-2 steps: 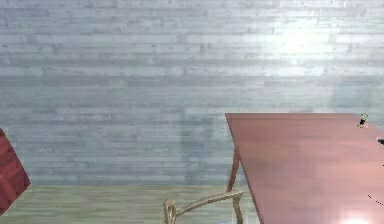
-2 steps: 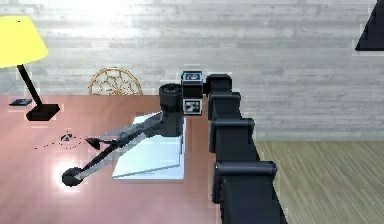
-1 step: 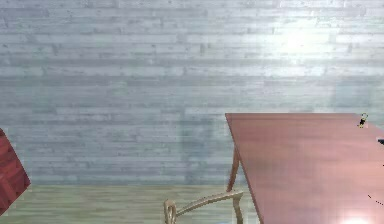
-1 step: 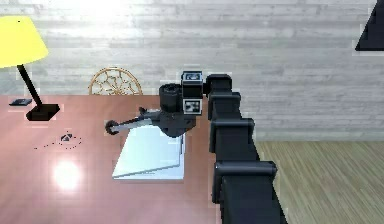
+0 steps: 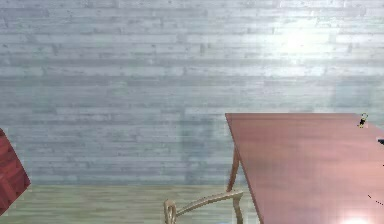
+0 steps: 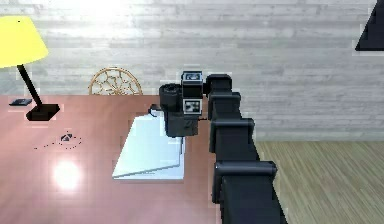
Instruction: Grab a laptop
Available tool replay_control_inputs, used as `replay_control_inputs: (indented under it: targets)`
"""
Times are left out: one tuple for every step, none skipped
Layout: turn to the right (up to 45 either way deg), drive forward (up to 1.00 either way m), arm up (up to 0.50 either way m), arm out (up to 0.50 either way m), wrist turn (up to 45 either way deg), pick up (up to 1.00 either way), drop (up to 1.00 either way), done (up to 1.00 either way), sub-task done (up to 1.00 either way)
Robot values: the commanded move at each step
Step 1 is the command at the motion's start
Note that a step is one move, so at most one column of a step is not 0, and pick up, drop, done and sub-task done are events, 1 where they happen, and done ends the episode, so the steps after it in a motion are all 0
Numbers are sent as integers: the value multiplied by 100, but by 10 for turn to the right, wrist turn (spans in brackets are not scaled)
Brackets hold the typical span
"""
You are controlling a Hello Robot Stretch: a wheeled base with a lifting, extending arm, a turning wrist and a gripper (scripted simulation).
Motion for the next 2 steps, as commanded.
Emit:
replay_control_inputs:
  targets:
    - [0,0,-30,0,0,0,0,0,0]
    - [0,0,0,0,0,100,0,0,0]
